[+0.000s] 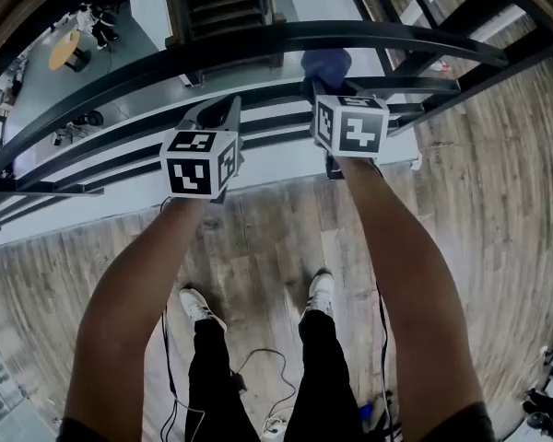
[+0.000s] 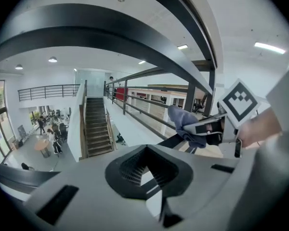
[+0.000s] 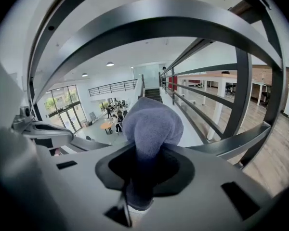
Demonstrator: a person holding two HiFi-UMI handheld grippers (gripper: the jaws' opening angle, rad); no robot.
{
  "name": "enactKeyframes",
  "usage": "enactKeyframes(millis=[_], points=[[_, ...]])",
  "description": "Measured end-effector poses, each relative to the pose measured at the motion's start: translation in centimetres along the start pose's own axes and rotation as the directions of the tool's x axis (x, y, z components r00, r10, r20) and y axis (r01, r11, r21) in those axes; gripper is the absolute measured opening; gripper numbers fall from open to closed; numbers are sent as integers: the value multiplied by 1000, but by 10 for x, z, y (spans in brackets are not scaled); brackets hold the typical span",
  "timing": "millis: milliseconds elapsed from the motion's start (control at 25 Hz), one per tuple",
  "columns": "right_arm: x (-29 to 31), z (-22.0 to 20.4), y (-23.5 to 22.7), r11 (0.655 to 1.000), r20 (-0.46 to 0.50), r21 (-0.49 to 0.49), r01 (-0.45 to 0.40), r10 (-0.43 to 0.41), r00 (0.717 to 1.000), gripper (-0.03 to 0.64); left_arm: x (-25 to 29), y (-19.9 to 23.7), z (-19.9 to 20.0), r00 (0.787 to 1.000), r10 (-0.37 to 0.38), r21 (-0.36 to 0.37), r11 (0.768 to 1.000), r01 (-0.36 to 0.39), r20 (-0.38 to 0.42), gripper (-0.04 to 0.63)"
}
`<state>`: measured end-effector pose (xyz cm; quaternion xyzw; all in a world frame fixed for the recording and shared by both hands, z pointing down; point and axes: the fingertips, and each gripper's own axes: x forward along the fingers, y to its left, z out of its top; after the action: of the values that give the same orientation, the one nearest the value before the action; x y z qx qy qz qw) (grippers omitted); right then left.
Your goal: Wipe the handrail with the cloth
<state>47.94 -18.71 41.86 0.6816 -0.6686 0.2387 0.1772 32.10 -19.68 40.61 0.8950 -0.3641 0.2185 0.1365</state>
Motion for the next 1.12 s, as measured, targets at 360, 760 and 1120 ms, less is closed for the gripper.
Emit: enactKeyframes(millis=[360, 760, 1120], points=[[-24, 5, -136, 998, -19, 26, 61, -61, 998, 89, 69, -105, 42, 997, -76, 13, 997, 76, 6, 3], [-46, 2, -267, 994, -6, 17, 110, -110, 994, 89, 128, -203, 86, 990, -127, 12, 992, 127, 57, 2], [-64, 7, -332, 987, 3, 35, 157, -158, 987, 89, 148, -244, 94, 986, -151, -26, 988, 153, 69, 2]])
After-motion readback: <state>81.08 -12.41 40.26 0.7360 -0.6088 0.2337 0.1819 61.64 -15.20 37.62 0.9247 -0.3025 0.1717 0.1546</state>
